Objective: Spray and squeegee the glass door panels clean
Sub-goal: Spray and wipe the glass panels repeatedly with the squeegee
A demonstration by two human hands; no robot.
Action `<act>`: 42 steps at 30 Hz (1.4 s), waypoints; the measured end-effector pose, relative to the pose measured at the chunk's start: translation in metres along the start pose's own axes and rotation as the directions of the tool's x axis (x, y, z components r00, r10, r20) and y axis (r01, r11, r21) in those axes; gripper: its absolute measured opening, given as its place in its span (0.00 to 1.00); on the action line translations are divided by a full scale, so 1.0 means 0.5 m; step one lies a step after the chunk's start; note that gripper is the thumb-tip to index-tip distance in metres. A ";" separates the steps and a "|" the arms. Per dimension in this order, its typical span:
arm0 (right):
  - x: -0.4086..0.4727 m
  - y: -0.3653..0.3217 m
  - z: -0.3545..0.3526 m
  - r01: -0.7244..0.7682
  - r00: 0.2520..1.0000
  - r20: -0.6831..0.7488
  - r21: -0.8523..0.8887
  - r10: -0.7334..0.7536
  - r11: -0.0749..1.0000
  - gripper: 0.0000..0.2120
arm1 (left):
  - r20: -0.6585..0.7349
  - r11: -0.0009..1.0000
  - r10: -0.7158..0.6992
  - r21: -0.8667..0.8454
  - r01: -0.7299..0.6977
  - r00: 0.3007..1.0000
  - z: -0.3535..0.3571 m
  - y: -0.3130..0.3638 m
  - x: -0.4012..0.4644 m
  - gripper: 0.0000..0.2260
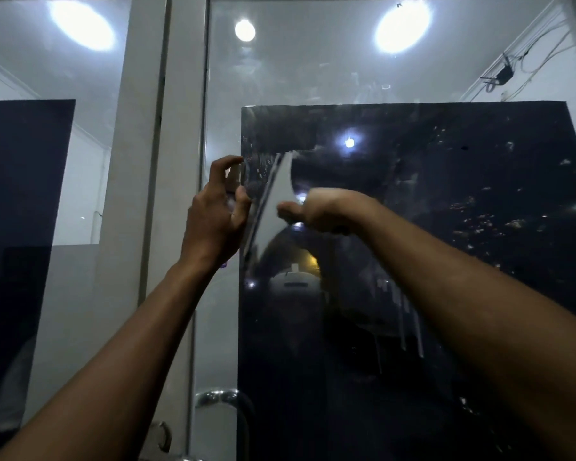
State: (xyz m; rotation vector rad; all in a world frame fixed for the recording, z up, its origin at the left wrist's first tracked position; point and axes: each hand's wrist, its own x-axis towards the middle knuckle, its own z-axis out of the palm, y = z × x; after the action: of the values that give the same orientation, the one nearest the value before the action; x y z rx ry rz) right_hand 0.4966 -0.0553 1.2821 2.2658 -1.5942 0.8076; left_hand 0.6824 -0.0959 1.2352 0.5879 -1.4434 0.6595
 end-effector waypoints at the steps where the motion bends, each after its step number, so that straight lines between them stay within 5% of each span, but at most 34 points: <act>1: 0.010 -0.021 -0.001 0.029 0.999 0.022 0.024 -0.030 0.999 0.20 | -0.002 1.000 -0.010 0.011 0.010 1.000 -0.004 -0.007 -0.003 0.17; 5: -0.010 0.006 -0.015 -0.026 0.996 0.087 0.000 0.026 1.000 0.19 | 0.000 0.999 -0.038 0.034 0.038 0.999 -0.026 -0.029 -0.019 0.17; 11: -0.045 0.131 -0.048 -0.259 0.960 0.088 -0.084 0.266 0.962 0.31 | 0.035 0.999 -0.038 0.029 0.037 0.999 -0.046 -0.051 -0.032 0.18; 14: -0.034 0.072 -0.040 -0.171 0.984 0.053 -0.042 0.173 0.984 0.16 | 0.036 0.999 -0.045 0.030 0.044 0.998 -0.047 -0.042 -0.038 0.18; 18: 0.001 -0.063 0.000 0.000 0.999 0.049 0.042 -0.002 0.999 0.11 | 0.061 0.999 -0.043 0.010 0.042 0.997 -0.040 -0.035 -0.042 0.18; 22: 0.008 -0.077 0.006 -0.008 0.996 0.084 0.002 0.008 1.000 0.10 | 0.053 0.999 -0.048 0.020 0.047 0.997 -0.049 -0.035 -0.042 0.18; 29: -0.039 0.052 -0.051 -0.212 0.971 0.076 -0.183 0.229 0.960 0.31 | 0.050 1.000 -0.030 0.004 0.030 0.998 -0.075 -0.061 -0.043 0.19; 33: 0.000 -0.027 -0.030 -0.080 0.994 0.060 -0.137 0.089 0.987 0.14 | 0.043 0.999 -0.038 0.022 0.037 0.998 -0.083 -0.073 -0.042 0.18; 38: 0.048 -0.100 -0.002 0.018 0.996 0.094 -0.155 -0.004 0.988 0.18 | 0.068 0.998 -0.044 0.039 0.042 0.997 -0.096 -0.072 -0.047 0.18; 42: 0.020 -0.026 -0.012 -0.075 0.994 0.061 -0.167 0.086 0.983 0.20 | 0.067 0.997 -0.068 0.038 0.065 0.995 -0.117 -0.080 -0.050 0.18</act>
State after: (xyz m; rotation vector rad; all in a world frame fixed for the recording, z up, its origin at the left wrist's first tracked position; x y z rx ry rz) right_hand 0.5093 -0.0551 1.2941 2.1462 -1.7244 0.5979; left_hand 0.7514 -0.0829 1.2084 0.6898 -1.4718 0.6191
